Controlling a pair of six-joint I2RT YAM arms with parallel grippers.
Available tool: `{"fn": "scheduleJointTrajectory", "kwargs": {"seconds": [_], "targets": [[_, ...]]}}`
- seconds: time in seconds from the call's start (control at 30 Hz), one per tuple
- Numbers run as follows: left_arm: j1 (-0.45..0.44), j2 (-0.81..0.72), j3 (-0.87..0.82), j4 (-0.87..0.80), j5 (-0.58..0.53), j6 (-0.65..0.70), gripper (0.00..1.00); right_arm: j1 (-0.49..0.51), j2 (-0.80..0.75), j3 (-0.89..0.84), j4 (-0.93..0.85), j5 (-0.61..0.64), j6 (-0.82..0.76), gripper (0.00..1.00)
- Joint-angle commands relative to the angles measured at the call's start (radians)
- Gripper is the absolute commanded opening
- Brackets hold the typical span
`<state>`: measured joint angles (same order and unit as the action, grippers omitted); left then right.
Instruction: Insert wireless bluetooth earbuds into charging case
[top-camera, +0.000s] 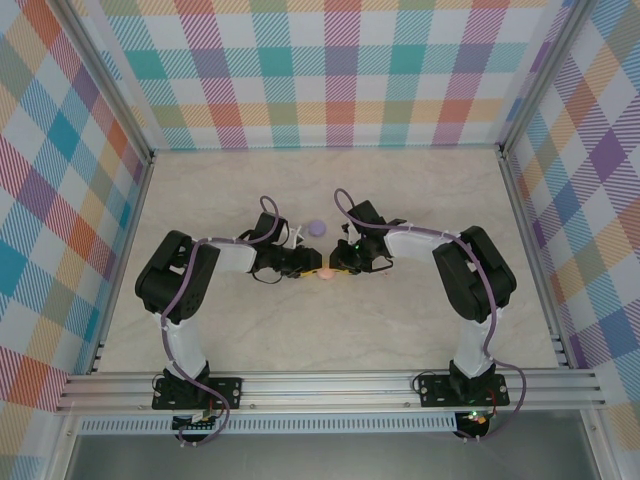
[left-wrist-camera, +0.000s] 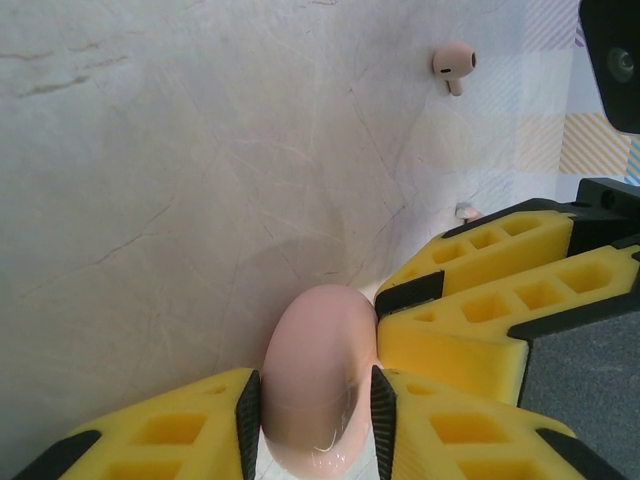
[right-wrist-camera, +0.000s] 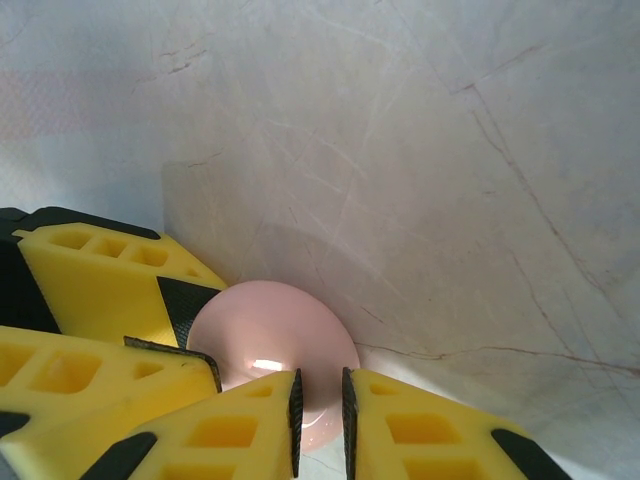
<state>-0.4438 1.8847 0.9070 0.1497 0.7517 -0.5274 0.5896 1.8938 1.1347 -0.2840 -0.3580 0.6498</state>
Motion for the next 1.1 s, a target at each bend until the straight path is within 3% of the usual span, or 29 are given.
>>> {"fn": "scheduleJointTrajectory", "kwargs": {"seconds": [0.0, 0.53, 0.77, 1.07], "targets": [[-0.016, 0.011, 0.013, 0.001, 0.05, -0.008, 0.36, 0.006, 0.024, -0.001, 0.005, -0.006, -0.006, 0.19], [-0.027, 0.027, 0.04, -0.012, 0.042, -0.014, 0.29, 0.006, 0.018, -0.001, 0.005, -0.006, -0.007, 0.19], [-0.03, 0.027, 0.041, 0.006, 0.054, -0.026, 0.37, 0.006, 0.02, -0.004, 0.015, -0.012, -0.004, 0.2], [-0.031, 0.039, 0.037, 0.033, 0.06, -0.043, 0.34, 0.006, 0.019, -0.01, 0.025, -0.019, -0.001, 0.19]]}}
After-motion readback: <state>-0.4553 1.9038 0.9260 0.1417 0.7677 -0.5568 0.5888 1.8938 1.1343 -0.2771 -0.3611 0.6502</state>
